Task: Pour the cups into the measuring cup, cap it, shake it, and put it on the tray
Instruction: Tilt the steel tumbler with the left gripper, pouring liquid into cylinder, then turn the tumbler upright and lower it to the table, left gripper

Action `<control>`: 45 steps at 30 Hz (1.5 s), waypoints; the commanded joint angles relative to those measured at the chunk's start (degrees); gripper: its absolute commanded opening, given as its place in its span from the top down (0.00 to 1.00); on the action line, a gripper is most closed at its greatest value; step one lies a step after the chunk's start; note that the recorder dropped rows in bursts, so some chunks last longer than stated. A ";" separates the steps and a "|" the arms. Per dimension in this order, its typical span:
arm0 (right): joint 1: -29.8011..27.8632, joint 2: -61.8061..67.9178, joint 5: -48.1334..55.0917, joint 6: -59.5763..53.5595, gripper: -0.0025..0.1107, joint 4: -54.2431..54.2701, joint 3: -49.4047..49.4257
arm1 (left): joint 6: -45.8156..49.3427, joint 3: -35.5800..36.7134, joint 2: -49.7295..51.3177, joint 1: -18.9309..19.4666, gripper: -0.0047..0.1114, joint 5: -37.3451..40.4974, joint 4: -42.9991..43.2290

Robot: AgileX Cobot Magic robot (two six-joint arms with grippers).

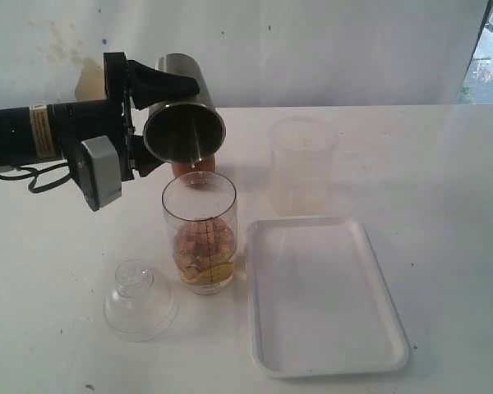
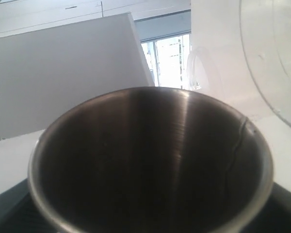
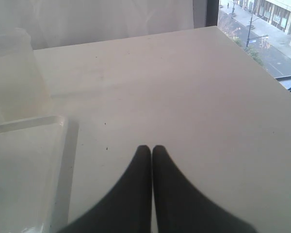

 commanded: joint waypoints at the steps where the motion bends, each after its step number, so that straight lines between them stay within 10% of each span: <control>1: -0.01 0.00 -0.19 0.27 0.98 -0.02 -0.06 | -6.89 0.27 -1.05 -0.16 0.96 -1.07 -2.09; 16: -0.01 0.00 -0.19 0.27 0.98 -0.02 -0.06 | -16.49 2.07 -1.05 -0.16 0.96 -5.63 -7.38; 26: -0.01 0.00 -0.19 0.27 0.98 -0.02 -0.06 | -72.03 1.81 -1.05 -0.02 0.96 -0.82 -30.34; 35: -0.01 0.00 -0.19 0.27 0.98 -0.02 -0.06 | -74.04 -3.59 1.12 2.00 0.96 31.83 -49.72; 45: -0.01 0.00 -0.19 0.27 0.98 -0.02 -0.06 | -78.49 -5.58 15.91 5.34 0.96 17.96 -46.13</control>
